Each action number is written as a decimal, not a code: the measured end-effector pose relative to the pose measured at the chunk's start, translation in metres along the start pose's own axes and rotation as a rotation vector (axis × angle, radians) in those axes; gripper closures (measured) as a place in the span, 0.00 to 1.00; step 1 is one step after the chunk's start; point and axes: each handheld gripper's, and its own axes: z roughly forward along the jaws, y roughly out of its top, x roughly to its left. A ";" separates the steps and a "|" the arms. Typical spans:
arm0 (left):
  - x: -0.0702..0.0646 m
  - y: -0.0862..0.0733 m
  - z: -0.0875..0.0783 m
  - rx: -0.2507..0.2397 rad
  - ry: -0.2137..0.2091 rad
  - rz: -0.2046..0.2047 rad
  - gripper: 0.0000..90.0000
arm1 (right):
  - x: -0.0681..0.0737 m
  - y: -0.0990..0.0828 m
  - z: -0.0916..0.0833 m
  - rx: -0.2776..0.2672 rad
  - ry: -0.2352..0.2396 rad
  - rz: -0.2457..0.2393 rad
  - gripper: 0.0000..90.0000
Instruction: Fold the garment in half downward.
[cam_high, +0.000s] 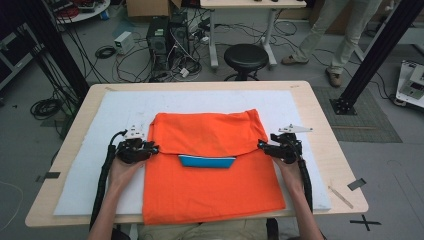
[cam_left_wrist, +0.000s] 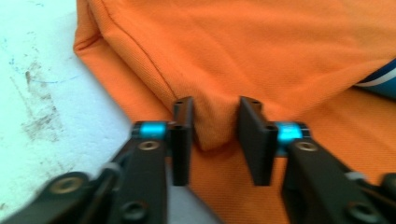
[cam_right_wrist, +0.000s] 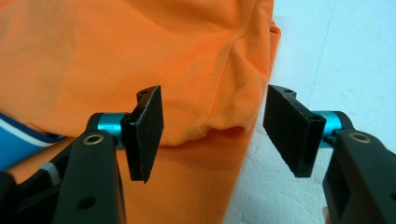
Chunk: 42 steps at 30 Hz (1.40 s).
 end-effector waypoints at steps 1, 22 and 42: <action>0.000 0.000 0.000 -0.002 -0.001 0.005 0.85 | 0.001 0.000 -0.001 -0.004 0.005 -0.008 0.46; -0.003 -0.002 -0.003 -0.049 -0.013 -0.028 0.91 | 0.027 0.002 0.007 0.012 -0.104 -0.225 0.64; -0.003 -0.004 -0.024 -0.130 -0.059 -0.066 0.92 | 0.019 0.007 0.012 0.084 -0.027 -0.159 0.95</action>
